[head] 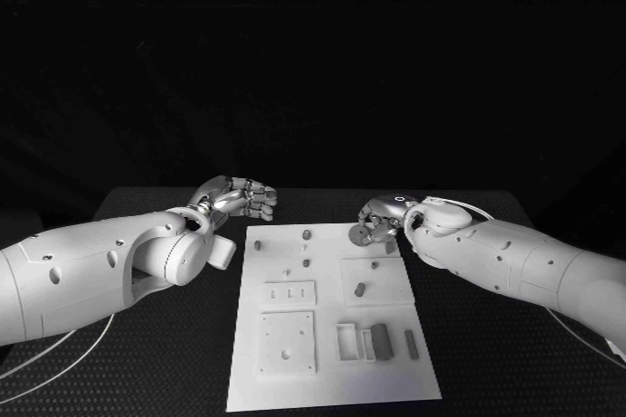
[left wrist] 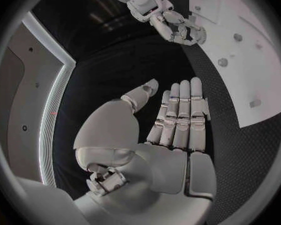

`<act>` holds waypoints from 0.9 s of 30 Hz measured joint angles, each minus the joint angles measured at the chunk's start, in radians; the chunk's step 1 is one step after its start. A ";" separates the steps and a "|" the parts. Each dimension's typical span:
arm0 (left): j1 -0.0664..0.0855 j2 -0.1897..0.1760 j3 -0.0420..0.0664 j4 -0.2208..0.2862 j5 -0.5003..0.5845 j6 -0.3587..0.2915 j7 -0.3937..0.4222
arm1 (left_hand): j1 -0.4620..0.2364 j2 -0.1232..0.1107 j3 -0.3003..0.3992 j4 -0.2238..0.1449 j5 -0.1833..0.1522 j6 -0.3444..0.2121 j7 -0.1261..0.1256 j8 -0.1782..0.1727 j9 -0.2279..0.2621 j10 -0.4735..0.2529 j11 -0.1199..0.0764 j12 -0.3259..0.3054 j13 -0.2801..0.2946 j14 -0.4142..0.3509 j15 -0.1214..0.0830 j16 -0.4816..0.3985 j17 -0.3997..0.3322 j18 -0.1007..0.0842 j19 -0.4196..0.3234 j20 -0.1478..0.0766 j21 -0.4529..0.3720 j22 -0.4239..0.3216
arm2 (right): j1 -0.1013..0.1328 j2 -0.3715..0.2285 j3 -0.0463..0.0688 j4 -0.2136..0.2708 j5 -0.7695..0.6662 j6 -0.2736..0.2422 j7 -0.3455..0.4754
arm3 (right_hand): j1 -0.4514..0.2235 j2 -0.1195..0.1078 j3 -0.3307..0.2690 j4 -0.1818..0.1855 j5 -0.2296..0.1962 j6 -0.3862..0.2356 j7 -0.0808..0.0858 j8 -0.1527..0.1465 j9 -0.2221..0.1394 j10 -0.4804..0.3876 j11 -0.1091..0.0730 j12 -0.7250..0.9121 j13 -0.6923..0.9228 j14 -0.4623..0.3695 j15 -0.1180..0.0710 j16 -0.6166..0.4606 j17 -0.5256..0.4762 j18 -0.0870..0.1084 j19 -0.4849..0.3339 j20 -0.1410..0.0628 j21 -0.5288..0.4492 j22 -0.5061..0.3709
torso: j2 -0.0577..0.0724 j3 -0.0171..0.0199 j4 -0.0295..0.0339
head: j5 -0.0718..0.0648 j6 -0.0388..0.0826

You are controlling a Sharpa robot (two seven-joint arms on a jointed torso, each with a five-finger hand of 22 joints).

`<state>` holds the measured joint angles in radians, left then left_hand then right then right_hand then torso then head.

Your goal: Assemble the parts on the task board

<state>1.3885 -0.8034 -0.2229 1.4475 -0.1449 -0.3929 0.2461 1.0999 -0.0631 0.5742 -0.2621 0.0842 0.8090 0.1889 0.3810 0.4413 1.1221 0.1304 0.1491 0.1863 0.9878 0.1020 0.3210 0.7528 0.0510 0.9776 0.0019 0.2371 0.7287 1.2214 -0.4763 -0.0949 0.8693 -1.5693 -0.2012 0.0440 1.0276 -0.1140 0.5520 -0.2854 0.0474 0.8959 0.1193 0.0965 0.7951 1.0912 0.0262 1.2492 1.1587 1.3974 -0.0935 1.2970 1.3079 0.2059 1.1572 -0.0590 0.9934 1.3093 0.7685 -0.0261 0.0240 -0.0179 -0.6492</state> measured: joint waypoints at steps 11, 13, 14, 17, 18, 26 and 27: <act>0.000 0.000 0.000 0.001 0.000 0.000 -0.001 | 0.000 0.000 0.000 0.000 0.000 0.000 0.000 -0.003 0.000 0.000 0.000 0.000 0.000 0.000 0.000 -0.001 0.001 -0.005 0.000 0.000 0.000 0.000 | 0.002 0.004 -0.002 -0.010 0.003 0.009 0.011 | 0.002 0.057 0.002 -0.002 -0.001 0.000 0.000 0.000 0.001 0.000 0.000 0.002 -0.001 -0.004 0.004 0.006 0.000 -0.002 -0.009 -0.002 0.004 0.000 | 0.000 0.0001 0.0000 | 0.001 -0.005; 0.000 0.001 0.000 0.000 0.000 0.000 -0.001 | 0.000 0.000 0.000 0.000 0.000 -0.003 0.003 -0.003 0.000 0.000 0.000 0.000 0.000 0.000 0.000 -0.001 0.001 -0.005 0.000 0.000 0.000 0.001 | 0.002 0.004 -0.003 -0.010 0.003 0.011 0.013 | 0.006 0.066 0.004 -0.005 -0.001 0.000 0.000 0.000 0.002 0.000 0.000 0.008 0.000 -0.004 0.004 0.006 0.000 -0.002 -0.009 -0.002 0.004 0.000 | 0.000 0.0001 -0.0001 | 0.001 -0.005; 0.000 0.001 0.000 0.000 0.000 0.000 -0.001 | 0.000 0.000 0.000 0.000 0.000 -0.004 0.004 -0.003 0.000 0.000 0.000 0.000 0.000 0.000 0.000 -0.001 0.001 -0.005 0.000 0.000 0.000 0.001 | 0.002 0.005 -0.003 -0.010 0.003 0.013 0.013 | 0.007 0.070 0.004 -0.005 -0.001 0.000 0.000 0.000 0.004 0.000 0.000 0.008 0.001 -0.004 0.004 0.006 0.000 -0.002 -0.009 -0.002 0.004 0.000 | 0.000 0.0001 -0.0001 | 0.001 -0.006; 0.000 0.001 0.000 -0.001 0.000 0.001 -0.001 | 0.000 0.000 0.000 0.000 0.000 -0.004 0.004 -0.003 0.000 0.000 0.000 0.000 0.001 0.000 0.000 -0.001 0.001 -0.005 0.000 0.000 0.000 0.001 | 0.003 0.005 -0.004 -0.010 0.002 0.014 0.014 | 0.007 0.075 0.004 -0.005 -0.001 0.000 0.000 0.001 0.005 0.000 0.000 0.008 0.004 -0.004 0.004 0.011 0.000 -0.002 -0.009 -0.002 0.008 0.000 | 0.000 0.0001 -0.0006 | 0.001 -0.006; 0.000 0.002 0.000 -0.001 0.000 0.001 -0.001 | 0.000 0.000 0.000 0.000 0.000 -0.004 0.004 -0.003 0.000 0.000 0.000 0.000 0.001 0.000 0.000 -0.001 0.001 -0.005 0.000 0.000 0.000 0.001 | 0.004 0.005 -0.004 -0.009 0.000 0.014 0.014 | 0.009 0.076 0.005 -0.004 -0.001 0.000 0.000 0.005 0.005 0.000 0.000 0.010 0.005 -0.004 0.004 0.011 0.000 -0.002 -0.009 -0.002 0.009 0.000 | 0.000 0.0001 -0.0006 | 0.001 -0.007; 0.000 0.001 0.000 0.000 0.000 0.001 -0.001 | 0.000 0.000 0.000 0.000 0.000 -0.004 0.004 -0.003 -0.001 0.000 0.000 0.000 0.001 0.000 0.000 -0.001 0.002 -0.005 0.000 0.000 0.000 0.001 | 0.003 0.003 -0.006 0.002 -0.010 0.007 0.008 | 0.006 0.100 0.006 -0.003 -0.001 0.000 0.000 0.004 -0.004 0.005 -0.007 0.023 0.016 -0.004 0.004 0.023 0.000 -0.004 -0.014 -0.003 0.015 0.000 | 0.000 0.0007 -0.0009 | -0.001 -0.008; 0.000 0.001 0.000 0.000 0.000 0.001 -0.001 | 0.000 0.000 0.000 0.000 0.000 -0.004 0.004 -0.003 -0.001 0.000 0.000 0.000 0.001 0.000 0.000 -0.001 0.002 -0.005 0.000 0.000 0.000 0.001 | 0.003 0.003 -0.006 0.006 -0.011 0.004 0.006 | 0.006 0.100 0.006 -0.003 -0.002 0.000 0.000 0.005 -0.005 0.006 -0.012 0.027 0.018 -0.004 0.004 0.025 0.000 -0.005 -0.015 -0.003 0.015 0.000 | 0.000 0.0007 -0.0009 | -0.001 -0.008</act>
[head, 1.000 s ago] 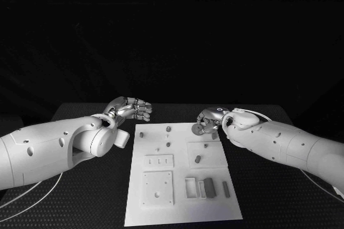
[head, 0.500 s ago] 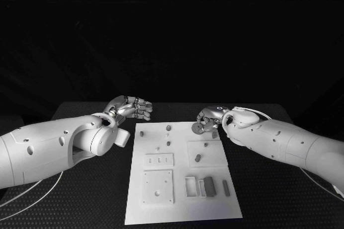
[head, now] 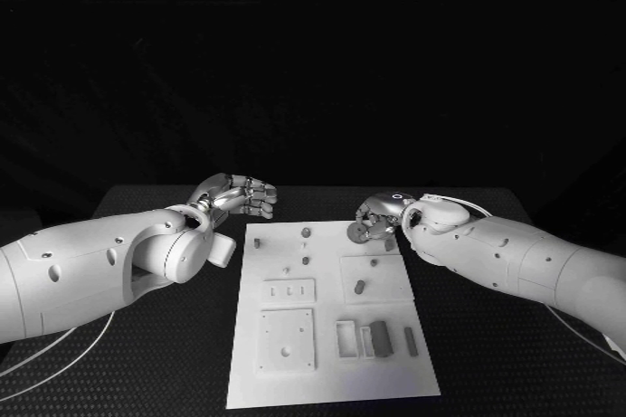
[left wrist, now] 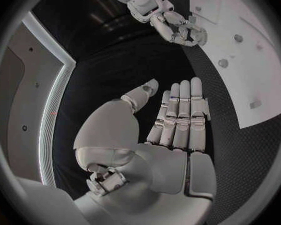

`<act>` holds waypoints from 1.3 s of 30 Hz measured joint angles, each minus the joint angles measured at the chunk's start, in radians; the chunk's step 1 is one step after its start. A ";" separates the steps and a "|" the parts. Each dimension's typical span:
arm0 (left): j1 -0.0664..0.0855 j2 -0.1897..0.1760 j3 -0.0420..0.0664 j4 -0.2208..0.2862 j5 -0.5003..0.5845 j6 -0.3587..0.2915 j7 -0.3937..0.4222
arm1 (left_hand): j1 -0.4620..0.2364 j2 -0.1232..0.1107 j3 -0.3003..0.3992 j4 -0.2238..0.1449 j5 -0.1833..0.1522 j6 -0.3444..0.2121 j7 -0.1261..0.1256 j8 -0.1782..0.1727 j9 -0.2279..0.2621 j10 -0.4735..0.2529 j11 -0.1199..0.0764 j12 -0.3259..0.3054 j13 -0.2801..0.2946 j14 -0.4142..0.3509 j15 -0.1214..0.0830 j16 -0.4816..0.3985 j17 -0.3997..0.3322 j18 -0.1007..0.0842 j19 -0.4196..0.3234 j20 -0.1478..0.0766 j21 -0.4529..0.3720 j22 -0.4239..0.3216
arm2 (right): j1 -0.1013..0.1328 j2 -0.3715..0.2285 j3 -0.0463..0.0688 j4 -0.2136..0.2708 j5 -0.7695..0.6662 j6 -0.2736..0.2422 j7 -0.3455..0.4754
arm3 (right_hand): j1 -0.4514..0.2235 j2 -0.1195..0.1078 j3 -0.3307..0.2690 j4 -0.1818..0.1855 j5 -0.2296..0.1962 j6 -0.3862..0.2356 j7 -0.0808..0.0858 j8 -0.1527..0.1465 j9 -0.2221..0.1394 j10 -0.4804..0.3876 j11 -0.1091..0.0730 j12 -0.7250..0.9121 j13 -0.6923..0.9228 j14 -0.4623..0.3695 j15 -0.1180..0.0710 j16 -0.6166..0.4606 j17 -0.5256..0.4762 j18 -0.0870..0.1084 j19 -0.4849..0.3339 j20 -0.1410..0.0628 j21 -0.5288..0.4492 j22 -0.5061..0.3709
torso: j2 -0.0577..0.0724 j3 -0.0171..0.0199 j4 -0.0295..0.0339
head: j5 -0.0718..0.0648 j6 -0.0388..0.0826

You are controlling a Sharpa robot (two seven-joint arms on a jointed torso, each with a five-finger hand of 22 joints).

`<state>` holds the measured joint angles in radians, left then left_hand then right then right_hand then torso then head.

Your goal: Assemble the parts on the task board

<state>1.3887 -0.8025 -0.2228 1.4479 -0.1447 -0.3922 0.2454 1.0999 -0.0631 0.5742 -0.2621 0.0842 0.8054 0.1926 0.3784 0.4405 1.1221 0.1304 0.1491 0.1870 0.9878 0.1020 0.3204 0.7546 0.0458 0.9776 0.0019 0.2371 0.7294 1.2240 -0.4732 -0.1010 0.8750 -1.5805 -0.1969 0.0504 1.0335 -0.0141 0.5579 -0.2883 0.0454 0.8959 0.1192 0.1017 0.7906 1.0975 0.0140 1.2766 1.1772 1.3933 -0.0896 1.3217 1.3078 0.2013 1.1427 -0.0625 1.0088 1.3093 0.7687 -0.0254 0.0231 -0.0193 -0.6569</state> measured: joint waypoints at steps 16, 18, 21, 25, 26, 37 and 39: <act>0.000 -0.007 0.000 0.005 0.000 0.000 0.000 | 0.000 0.000 0.000 0.000 0.000 0.000 0.000 0.000 0.000 0.000 0.000 0.000 0.000 0.000 0.000 0.000 0.000 -0.001 0.000 0.000 0.000 0.000 | 0.005 -0.023 -0.006 0.110 -0.049 -0.082 -0.059 | 0.000 0.000 0.000 0.000 -0.003 0.003 -0.003 0.006 0.006 0.018 -0.010 0.011 0.006 0.005 -0.004 0.012 0.000 -0.001 0.000 0.000 0.006 0.000 | 0.000 0.0006 -0.0005 | 0.003 0.007; 0.000 -0.008 0.000 0.005 0.000 -0.001 0.000 | 0.000 0.000 0.000 0.000 0.000 0.000 0.000 0.000 0.000 0.000 0.000 0.000 0.000 0.000 0.000 0.000 0.000 -0.001 0.000 0.000 0.000 0.000 | 0.007 -0.030 -0.004 0.136 -0.062 -0.097 -0.070 | 0.000 0.000 0.000 0.000 -0.003 0.003 -0.003 0.006 0.006 0.022 -0.014 0.011 0.007 0.005 -0.004 0.012 0.000 -0.001 0.000 0.000 0.006 0.000 | 0.000 0.0007 -0.0008 | 0.003 0.008; 0.000 -0.008 0.000 0.005 0.000 -0.001 0.001 | 0.000 0.000 0.000 0.000 0.000 0.000 0.000 0.000 0.000 0.000 0.000 0.000 0.000 0.000 0.000 0.000 0.000 -0.001 0.000 0.000 0.000 0.000 | 0.009 -0.036 -0.004 0.176 -0.087 -0.113 -0.086 | 0.000 0.000 0.000 0.000 -0.003 0.004 -0.004 0.007 0.007 0.022 -0.014 0.011 0.007 0.007 -0.009 0.016 0.000 -0.001 -0.005 -0.002 0.006 0.000 | 0.000 0.0007 -0.0009 | 0.004 0.007; 0.000 -0.008 0.000 0.004 0.000 -0.001 0.001 | 0.000 0.000 0.000 0.000 0.000 0.000 0.000 0.000 0.000 0.000 0.000 0.000 0.000 0.000 0.000 0.000 0.001 -0.001 0.000 0.000 0.000 0.000 | 0.010 -0.032 -0.004 0.218 -0.131 -0.132 -0.101 | 0.000 0.000 0.000 0.000 -0.003 0.005 -0.005 0.010 0.007 0.023 -0.012 0.011 0.005 0.006 -0.010 0.016 0.000 -0.001 -0.002 -0.006 0.010 0.000 | 0.000 0.0003 -0.0003 | 0.005 0.008; 0.000 -0.008 0.000 0.004 0.000 -0.001 0.001 | 0.000 0.000 0.000 0.000 0.000 0.000 0.000 0.000 0.000 0.000 0.000 0.000 0.000 0.000 0.000 0.000 0.001 -0.001 0.000 0.000 0.000 0.000 | 0.010 -0.031 -0.004 0.227 -0.144 -0.136 -0.105 | 0.000 0.000 0.000 0.000 -0.004 0.005 -0.005 0.010 0.007 0.023 -0.012 0.011 0.005 0.006 -0.010 0.016 0.000 -0.001 -0.002 -0.006 0.010 0.000 | 0.000 0.0003 0.0001 | 0.005 0.009; 0.000 -0.008 0.000 0.005 0.000 -0.001 0.001 | 0.000 0.000 0.000 0.000 0.000 0.000 0.000 0.000 0.000 0.000 0.000 0.000 0.000 0.000 0.000 0.000 0.001 -0.002 0.000 0.000 0.000 0.001 | 0.008 0.022 -0.012 0.268 -0.281 -0.163 -0.132 | 0.000 -0.001 -0.002 -0.002 -0.004 0.007 -0.007 0.010 0.007 0.023 -0.012 0.011 0.000 0.006 -0.010 0.016 0.000 -0.001 -0.005 -0.009 0.010 0.000 | 0.000 0.0001 0.0019 | 0.013 0.010; 0.000 -0.007 0.000 0.005 0.000 -0.001 0.001 | 0.000 0.000 0.000 0.000 0.000 0.000 0.000 0.000 0.000 0.000 0.000 0.000 0.000 0.000 0.000 0.000 0.001 -0.002 0.000 0.000 0.000 0.001 | 0.007 0.033 -0.016 0.263 -0.298 -0.166 -0.136 | 0.000 -0.001 -0.002 -0.002 -0.004 0.007 -0.007 0.010 0.007 0.023 -0.012 0.011 0.000 0.006 -0.010 0.016 0.000 -0.002 -0.005 -0.009 0.010 0.000 | 0.000 0.0000 0.0019 | 0.013 0.011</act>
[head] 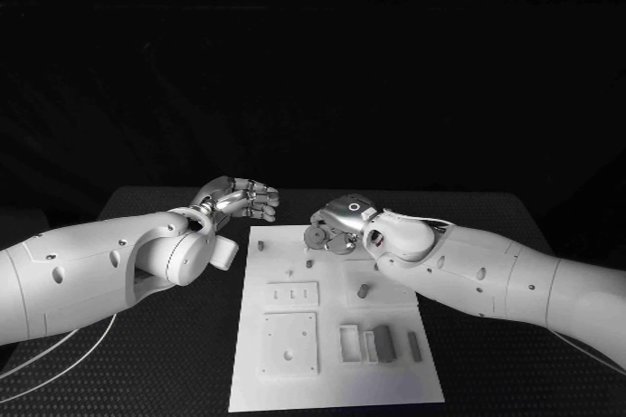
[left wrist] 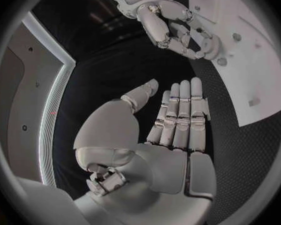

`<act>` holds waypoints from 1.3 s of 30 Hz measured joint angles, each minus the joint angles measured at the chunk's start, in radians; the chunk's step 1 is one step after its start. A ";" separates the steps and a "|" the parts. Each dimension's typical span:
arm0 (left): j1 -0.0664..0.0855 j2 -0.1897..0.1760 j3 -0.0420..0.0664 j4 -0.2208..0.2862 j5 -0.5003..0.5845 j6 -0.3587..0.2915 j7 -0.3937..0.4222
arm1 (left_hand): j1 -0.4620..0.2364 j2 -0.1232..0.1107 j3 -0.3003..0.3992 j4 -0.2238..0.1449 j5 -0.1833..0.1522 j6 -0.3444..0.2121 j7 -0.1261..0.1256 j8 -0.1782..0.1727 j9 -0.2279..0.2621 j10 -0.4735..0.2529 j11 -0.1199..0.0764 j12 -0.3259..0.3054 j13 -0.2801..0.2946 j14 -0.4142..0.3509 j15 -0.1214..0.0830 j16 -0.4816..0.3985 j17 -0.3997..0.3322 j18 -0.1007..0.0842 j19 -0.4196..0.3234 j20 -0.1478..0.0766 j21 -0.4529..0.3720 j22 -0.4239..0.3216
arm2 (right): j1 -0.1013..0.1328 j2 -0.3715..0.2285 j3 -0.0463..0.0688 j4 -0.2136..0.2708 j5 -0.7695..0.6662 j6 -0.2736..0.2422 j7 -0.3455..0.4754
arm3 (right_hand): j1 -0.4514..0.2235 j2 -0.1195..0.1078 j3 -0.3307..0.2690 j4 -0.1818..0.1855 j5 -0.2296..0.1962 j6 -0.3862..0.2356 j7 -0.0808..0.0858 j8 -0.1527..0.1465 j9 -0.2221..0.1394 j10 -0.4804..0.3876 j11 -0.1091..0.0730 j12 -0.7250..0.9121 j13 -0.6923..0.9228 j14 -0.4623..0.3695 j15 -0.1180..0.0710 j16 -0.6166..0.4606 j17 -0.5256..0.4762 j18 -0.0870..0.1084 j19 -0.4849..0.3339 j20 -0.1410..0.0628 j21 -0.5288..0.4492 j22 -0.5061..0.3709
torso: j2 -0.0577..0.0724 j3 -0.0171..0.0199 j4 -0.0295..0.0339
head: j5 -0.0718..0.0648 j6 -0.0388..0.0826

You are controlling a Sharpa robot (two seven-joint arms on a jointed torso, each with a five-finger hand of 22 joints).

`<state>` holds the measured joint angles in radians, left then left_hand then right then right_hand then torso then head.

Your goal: Assemble the parts on the task board

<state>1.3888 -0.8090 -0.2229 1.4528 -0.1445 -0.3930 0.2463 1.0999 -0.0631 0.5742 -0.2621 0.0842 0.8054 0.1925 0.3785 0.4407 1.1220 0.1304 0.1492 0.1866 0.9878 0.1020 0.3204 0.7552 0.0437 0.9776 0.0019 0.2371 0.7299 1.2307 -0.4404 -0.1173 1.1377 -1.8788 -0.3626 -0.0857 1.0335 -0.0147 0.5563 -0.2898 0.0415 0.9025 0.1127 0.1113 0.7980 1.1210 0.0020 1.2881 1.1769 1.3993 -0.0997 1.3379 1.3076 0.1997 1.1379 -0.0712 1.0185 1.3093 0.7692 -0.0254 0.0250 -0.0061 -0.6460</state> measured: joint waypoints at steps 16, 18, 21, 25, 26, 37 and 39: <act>0.000 0.004 0.000 0.000 0.000 0.000 0.000 | 0.000 0.000 0.000 0.000 0.000 0.000 0.000 0.000 0.000 0.000 0.000 0.000 0.001 0.000 0.000 0.000 0.000 -0.001 0.000 0.000 0.000 0.000 | -0.017 0.043 -0.037 -0.063 -0.091 -0.022 -0.016 | 0.000 0.000 0.000 0.000 -0.003 0.000 0.000 -0.001 0.000 0.002 0.002 0.000 0.000 0.000 0.000 0.000 0.000 0.000 0.000 0.000 0.000 0.000 | 0.001 0.0000 0.0011 | 0.004 -0.003; 0.000 0.004 0.000 0.000 0.000 0.000 0.000 | 0.000 0.000 0.000 0.000 0.000 0.000 0.000 0.000 0.000 0.000 0.000 0.000 0.001 0.000 0.000 0.000 0.000 -0.001 0.000 0.000 0.000 0.000 | -0.018 0.045 -0.040 -0.064 -0.099 -0.027 -0.016 | 0.000 0.000 0.000 0.000 0.000 0.000 0.000 -0.001 0.000 0.002 0.002 0.000 0.000 0.000 0.000 0.000 0.000 0.000 0.000 0.000 0.000 0.000 | 0.001 0.0001 0.0007 | 0.005 -0.003; 0.000 0.004 0.000 0.000 0.001 0.000 0.000 | 0.000 0.000 0.000 0.000 0.000 0.000 0.000 0.000 0.000 0.000 0.000 -0.004 0.001 0.000 0.000 0.000 0.000 -0.001 0.000 0.000 0.000 0.000 | -0.021 0.051 -0.042 -0.067 -0.111 -0.034 -0.016 | 0.002 -0.002 -0.001 -0.001 0.001 0.000 0.000 -0.002 0.000 0.002 0.002 0.000 -0.002 0.000 0.000 0.004 0.000 0.000 0.000 0.000 0.000 0.000 | 0.001 0.0002 0.0001 | 0.006 -0.004; 0.000 0.005 0.000 0.000 0.001 0.000 0.000 | 0.000 0.000 0.000 0.000 0.000 0.000 0.000 0.000 0.000 0.000 0.000 -0.004 0.001 0.000 0.000 0.000 0.000 0.009 0.000 0.000 0.000 0.000 | -0.023 0.060 -0.043 -0.073 -0.120 -0.041 -0.016 | 0.009 -0.009 -0.001 -0.001 0.001 0.004 -0.004 0.000 0.001 0.009 -0.002 -0.001 -0.006 0.002 -0.002 0.004 0.000 0.000 0.003 -0.002 0.003 0.000 | 0.001 0.0006 -0.0003 | 0.008 -0.004; 0.000 0.006 0.000 0.000 0.001 0.000 0.000 | 0.000 0.000 0.000 0.000 0.000 0.000 0.000 0.000 0.000 0.000 0.000 -0.004 0.001 0.000 0.000 0.000 0.000 0.009 0.000 0.000 0.000 0.000 | -0.023 0.062 -0.043 -0.075 -0.122 -0.043 -0.016 | 0.009 -0.009 -0.001 -0.001 0.001 0.004 -0.004 0.002 0.001 0.011 -0.004 -0.001 -0.006 0.004 -0.003 0.004 0.000 0.000 0.004 -0.004 0.006 0.000 | 0.001 0.0006 -0.0003 | 0.008 -0.004; 0.000 0.008 0.000 -0.002 0.002 0.001 0.000 | 0.000 0.000 0.000 0.000 0.000 0.000 0.000 0.000 0.000 0.000 0.000 -0.004 0.001 0.000 0.000 0.000 0.001 0.009 0.000 0.000 0.000 0.000 | -0.025 0.073 -0.044 -0.076 -0.132 -0.053 -0.018 | 0.004 -0.015 -0.002 -0.002 0.001 0.010 -0.010 0.002 0.001 0.018 -0.004 -0.001 -0.013 0.006 -0.005 0.004 0.000 0.000 0.008 -0.003 0.006 0.000 | 0.001 0.0010 -0.0011 | 0.011 -0.005; 0.000 0.008 0.000 -0.001 0.002 0.001 0.000 | 0.000 0.000 0.000 0.000 0.000 0.000 0.000 0.000 0.000 0.000 0.000 -0.004 0.001 0.000 0.000 0.000 0.001 0.009 0.000 0.000 0.000 0.000 | -0.025 0.074 -0.044 -0.076 -0.133 -0.053 -0.018 | 0.004 -0.015 -0.002 -0.002 0.001 0.010 -0.010 0.002 0.001 0.018 -0.004 -0.001 -0.013 0.008 -0.005 0.004 0.000 0.000 0.008 -0.003 0.006 0.000 | 0.001 0.0010 -0.0011 | 0.011 -0.005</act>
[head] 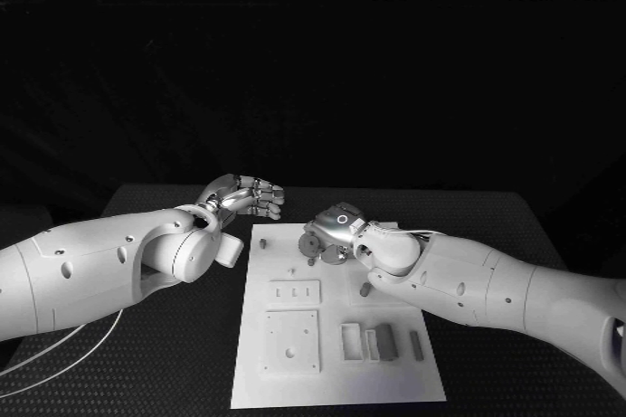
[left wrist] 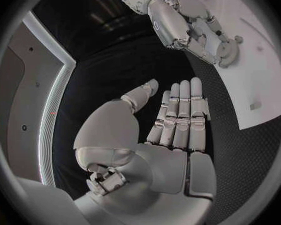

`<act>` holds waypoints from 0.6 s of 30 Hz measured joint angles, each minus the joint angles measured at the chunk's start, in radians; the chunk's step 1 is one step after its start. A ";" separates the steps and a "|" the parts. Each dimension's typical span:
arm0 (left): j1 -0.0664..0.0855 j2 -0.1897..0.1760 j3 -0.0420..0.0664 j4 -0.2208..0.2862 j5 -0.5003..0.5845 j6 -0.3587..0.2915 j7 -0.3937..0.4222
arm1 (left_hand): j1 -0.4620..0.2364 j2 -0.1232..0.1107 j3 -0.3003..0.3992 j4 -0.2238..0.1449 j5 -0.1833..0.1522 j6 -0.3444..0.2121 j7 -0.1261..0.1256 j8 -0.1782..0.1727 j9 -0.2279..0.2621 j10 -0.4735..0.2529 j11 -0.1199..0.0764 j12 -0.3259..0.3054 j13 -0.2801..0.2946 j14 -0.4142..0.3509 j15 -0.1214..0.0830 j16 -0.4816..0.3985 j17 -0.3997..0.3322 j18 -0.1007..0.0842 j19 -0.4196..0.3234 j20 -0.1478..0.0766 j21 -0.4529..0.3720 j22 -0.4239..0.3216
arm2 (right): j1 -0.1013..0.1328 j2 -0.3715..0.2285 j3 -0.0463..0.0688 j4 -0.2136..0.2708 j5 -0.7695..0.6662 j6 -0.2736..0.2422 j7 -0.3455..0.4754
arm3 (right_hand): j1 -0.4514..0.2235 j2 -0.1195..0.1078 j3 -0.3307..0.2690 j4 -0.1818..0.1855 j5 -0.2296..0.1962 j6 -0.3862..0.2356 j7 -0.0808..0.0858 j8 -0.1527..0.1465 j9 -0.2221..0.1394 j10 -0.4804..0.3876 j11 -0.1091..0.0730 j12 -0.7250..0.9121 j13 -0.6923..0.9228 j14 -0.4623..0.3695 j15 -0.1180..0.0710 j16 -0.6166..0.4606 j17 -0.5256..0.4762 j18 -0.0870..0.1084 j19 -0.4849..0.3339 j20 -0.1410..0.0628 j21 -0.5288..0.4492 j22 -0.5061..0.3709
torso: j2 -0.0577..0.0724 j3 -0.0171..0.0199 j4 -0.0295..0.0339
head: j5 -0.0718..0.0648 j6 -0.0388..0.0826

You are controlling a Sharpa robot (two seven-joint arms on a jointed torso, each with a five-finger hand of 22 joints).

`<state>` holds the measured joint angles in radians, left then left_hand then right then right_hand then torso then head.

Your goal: Assemble the parts on the task board

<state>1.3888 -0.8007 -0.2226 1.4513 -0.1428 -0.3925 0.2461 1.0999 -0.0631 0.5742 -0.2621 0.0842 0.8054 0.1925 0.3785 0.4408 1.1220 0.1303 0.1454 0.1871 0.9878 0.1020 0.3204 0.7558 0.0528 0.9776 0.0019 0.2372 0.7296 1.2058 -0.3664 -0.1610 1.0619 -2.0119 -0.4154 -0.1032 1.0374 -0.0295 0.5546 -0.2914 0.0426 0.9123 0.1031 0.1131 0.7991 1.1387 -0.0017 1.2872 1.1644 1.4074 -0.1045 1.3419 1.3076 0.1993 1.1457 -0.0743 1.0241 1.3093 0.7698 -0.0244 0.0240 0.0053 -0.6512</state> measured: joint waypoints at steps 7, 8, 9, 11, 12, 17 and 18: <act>0.000 0.001 0.000 0.000 0.000 0.000 0.000 | 0.000 0.000 0.000 0.000 0.000 0.000 0.000 0.000 0.000 0.000 0.000 0.000 0.000 0.000 0.000 0.000 0.001 0.000 0.000 0.000 0.000 0.001 | -0.004 0.009 -0.001 -0.004 -0.001 0.001 0.000 | 0.000 0.000 -0.001 -0.001 0.000 0.002 -0.002 0.000 0.000 0.002 0.002 -0.004 -0.003 0.000 0.000 0.000 0.000 0.000 0.001 0.001 0.000 0.000 | 0.000 0.0000 -0.0001 | -0.001 0.000; 0.000 0.001 0.000 0.000 0.000 0.000 0.000 | 0.000 0.000 0.000 0.000 0.000 0.000 0.000 0.000 0.000 0.000 0.000 0.000 0.000 0.000 0.000 0.000 0.001 0.000 0.000 0.000 0.000 0.001 | -0.004 0.010 -0.001 -0.006 -0.001 0.001 0.000 | 0.000 0.000 -0.001 -0.001 0.000 0.002 -0.002 0.000 0.000 0.002 0.002 -0.004 -0.003 0.000 0.000 0.000 0.000 0.000 0.001 0.001 0.000 0.000 | 0.000 0.0000 0.0000 | -0.001 0.000; 0.000 0.001 0.000 0.000 0.000 0.000 0.000 | 0.000 0.000 0.000 0.000 0.000 0.000 0.000 0.000 0.000 0.000 0.000 0.000 0.000 0.000 0.000 0.000 0.001 0.000 0.000 0.000 0.000 0.001 | -0.004 0.012 -0.001 -0.008 -0.001 0.001 0.000 | 0.000 0.000 -0.001 -0.001 0.000 0.002 -0.002 0.000 0.000 0.002 0.002 -0.004 -0.004 0.000 0.000 0.000 0.000 0.000 0.001 0.001 0.000 0.000 | 0.000 0.0001 0.0000 | -0.002 0.000; 0.000 0.002 0.000 0.000 0.000 0.000 0.000 | 0.000 0.000 0.000 0.000 0.000 0.000 0.000 0.000 0.000 0.000 0.000 0.000 0.000 0.000 0.000 -0.004 0.001 -0.001 0.000 0.000 0.000 0.001 | -0.004 0.013 -0.001 -0.011 -0.001 0.001 0.000 | 0.000 0.000 -0.001 -0.001 0.000 0.003 -0.003 0.000 -0.001 0.002 0.002 -0.004 -0.004 0.000 0.000 0.000 0.000 0.000 0.001 0.001 0.000 0.000 | 0.000 0.0002 0.0000 | -0.002 -0.001; 0.000 0.002 0.000 0.000 0.000 0.000 0.000 | 0.000 0.000 0.000 0.000 0.000 0.000 0.000 0.000 0.000 0.000 0.000 0.000 0.000 0.000 0.000 -0.004 0.001 -0.001 0.000 0.000 0.000 0.001 | -0.004 0.014 -0.001 -0.013 -0.001 0.001 0.000 | -0.003 -0.003 -0.001 -0.001 0.000 0.003 -0.003 0.000 -0.001 0.002 0.002 -0.008 -0.006 0.000 0.000 0.000 0.000 0.000 0.001 0.001 0.000 0.000 | 0.000 0.0002 0.0000 | -0.002 -0.001; 0.000 0.002 0.000 0.000 0.000 0.000 0.000 | 0.000 0.000 0.000 0.000 0.000 0.000 0.000 0.000 0.000 0.000 0.000 0.000 0.001 0.000 0.000 -0.004 0.001 -0.001 0.000 0.000 0.000 0.001 | -0.004 0.014 -0.001 -0.019 -0.001 0.002 -0.001 | -0.004 -0.004 -0.001 -0.001 0.000 0.003 -0.003 0.000 -0.001 0.002 0.002 -0.008 -0.008 0.000 0.000 0.000 0.000 0.000 0.001 0.001 0.000 0.000 | 0.000 0.0002 0.0000 | -0.001 0.000; 0.000 0.002 0.000 0.000 0.000 0.000 0.000 | 0.000 0.000 0.000 0.000 0.000 0.000 0.000 0.000 0.000 0.000 0.000 0.000 0.001 0.000 0.000 -0.004 0.001 -0.002 0.000 0.000 0.000 0.001 | -0.004 0.014 -0.001 -0.020 -0.001 0.003 -0.001 | -0.004 -0.004 -0.001 -0.001 0.000 0.003 -0.003 0.000 -0.001 0.002 0.002 -0.008 -0.010 0.000 0.000 0.000 0.000 0.000 0.001 0.002 0.000 0.000 | 0.000 0.0002 0.0000 | -0.001 0.000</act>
<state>1.3889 -0.7990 -0.2225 1.4509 -0.1425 -0.3925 0.2460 1.0999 -0.0631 0.5742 -0.2621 0.0842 0.8054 0.1925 0.3785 0.4409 1.1221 0.1304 0.1454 0.1879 0.9878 0.1020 0.3166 0.7570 0.0513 0.9776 0.0019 0.2371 0.7302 1.2018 -0.3523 -0.1617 1.0423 -2.0129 -0.4128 -0.1039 1.0335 -0.0334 0.5534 -0.2926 0.0425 0.9153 0.1001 0.1129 0.7983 1.1405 -0.0001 1.2792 1.1545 1.4077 -0.1043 1.3419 1.3076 0.1993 1.1471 -0.0728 1.0241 1.3093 0.7696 -0.0243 0.0240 0.0045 -0.6513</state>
